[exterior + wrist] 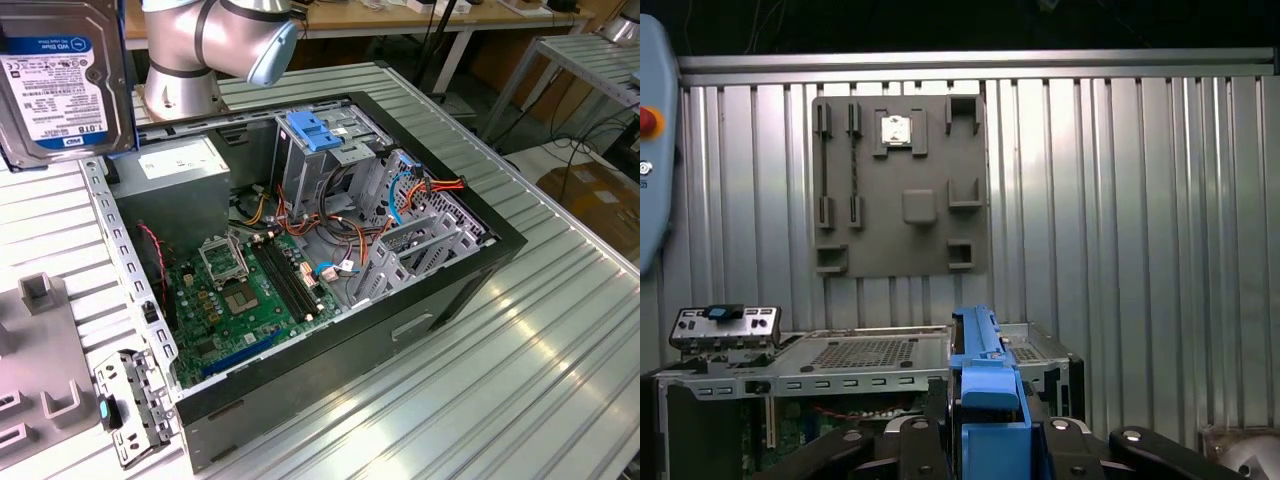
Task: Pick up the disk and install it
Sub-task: 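Pick up the disk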
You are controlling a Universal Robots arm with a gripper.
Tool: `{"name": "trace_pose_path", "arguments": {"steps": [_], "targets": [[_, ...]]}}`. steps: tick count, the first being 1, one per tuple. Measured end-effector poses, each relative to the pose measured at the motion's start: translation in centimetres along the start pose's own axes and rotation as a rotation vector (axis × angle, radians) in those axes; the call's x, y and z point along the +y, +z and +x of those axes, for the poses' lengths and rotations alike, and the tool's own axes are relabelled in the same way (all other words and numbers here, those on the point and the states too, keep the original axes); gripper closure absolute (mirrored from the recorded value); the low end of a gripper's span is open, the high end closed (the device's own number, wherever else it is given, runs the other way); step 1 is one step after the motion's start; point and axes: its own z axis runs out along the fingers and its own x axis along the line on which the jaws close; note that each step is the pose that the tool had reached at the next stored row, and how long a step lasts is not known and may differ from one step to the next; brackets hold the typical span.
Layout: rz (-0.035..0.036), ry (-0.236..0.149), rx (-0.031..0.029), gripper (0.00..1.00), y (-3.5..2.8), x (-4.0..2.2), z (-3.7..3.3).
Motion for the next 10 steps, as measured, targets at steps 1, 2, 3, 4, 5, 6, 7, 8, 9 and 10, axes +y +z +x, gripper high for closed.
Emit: {"name": "trace_pose_path", "arguments": {"steps": [1,2,3,4,5,6,7,8,9,10], "targets": [[-0.0001,0.000,0.0001,0.63,-0.01,-0.11,0.06],[-0.0001,0.000,0.0001,0.63,0.00,-0.19,0.11],[-0.0002,0.001,0.0001,0.63,-0.01,-0.30,0.16],[-0.0001,0.001,0.0001,0.63,-0.01,-0.40,0.19],[-0.0001,0.001,0.0001,0.63,-0.01,-0.52,0.20],[-0.0002,0.001,0.0002,0.63,-0.01,-0.69,0.21],[-0.0001,0.001,0.0002,0.63,-0.01,-0.88,0.21],[-0.0001,0.001,0.0001,0.63,-0.01,-1.06,0.20],[0.0000,0.001,0.0000,0.63,-0.01,-1.24,0.20],[0.0000,0.001,0.0001,0.63,-0.01,-1.52,0.19]]}}
